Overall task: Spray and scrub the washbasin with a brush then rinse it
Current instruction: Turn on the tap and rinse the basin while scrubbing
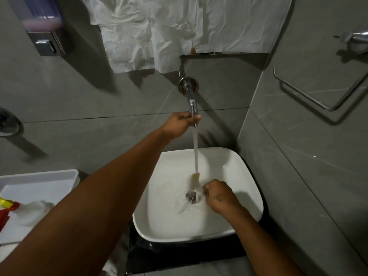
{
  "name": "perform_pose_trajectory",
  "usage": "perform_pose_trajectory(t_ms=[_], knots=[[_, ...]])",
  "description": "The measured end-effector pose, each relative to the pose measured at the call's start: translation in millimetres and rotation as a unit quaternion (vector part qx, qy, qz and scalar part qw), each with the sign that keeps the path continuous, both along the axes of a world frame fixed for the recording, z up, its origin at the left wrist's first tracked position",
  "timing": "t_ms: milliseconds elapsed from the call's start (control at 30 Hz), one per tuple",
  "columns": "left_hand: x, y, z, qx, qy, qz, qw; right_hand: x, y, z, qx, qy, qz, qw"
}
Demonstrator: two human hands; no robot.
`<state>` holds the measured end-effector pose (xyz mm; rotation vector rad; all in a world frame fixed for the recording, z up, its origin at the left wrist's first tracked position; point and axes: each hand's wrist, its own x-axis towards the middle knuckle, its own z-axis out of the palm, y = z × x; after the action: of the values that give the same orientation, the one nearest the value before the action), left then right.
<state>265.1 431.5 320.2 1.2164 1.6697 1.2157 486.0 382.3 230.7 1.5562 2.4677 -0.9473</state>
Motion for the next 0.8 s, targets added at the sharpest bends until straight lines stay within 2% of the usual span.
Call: perform_pose_trajectory(t_ms=[67,167,233,333,433,533,700,800], knots=[[0,-1,1,0.006,0.0,0.0,1.0,2,0,0,0.026,0.008,-0.025,0.999],[1,-2,0,0.002,-0.002,-0.003,1.0,4,-2,-4,-0.002,0.001,-0.012,1.0],[2,-2,2,-0.001,0.002,-0.003,1.0,6,-3,-5,0.024,0.002,-0.03,0.999],[0,-2,2,-0.008,0.008,0.0,1.0,3,-2,-4,0.009,0.004,0.003,1.0],[0,-2,2,0.003,0.026,-0.01,1.0,1,1,1,0.035,0.015,-0.034,0.999],[0,-4,-4,0.01,0.019,-0.024,0.999,1,0,1,0.025,0.01,-0.025,0.999],[-4,-8,-14,-0.015,0.008,-0.012,1.0,1,-14,-9,0.003,0.009,-0.003,1.0],[-9,-5,-9,-0.037,0.013,0.004,0.999,-1,-7,-6,0.027,0.023,-0.034,0.999]])
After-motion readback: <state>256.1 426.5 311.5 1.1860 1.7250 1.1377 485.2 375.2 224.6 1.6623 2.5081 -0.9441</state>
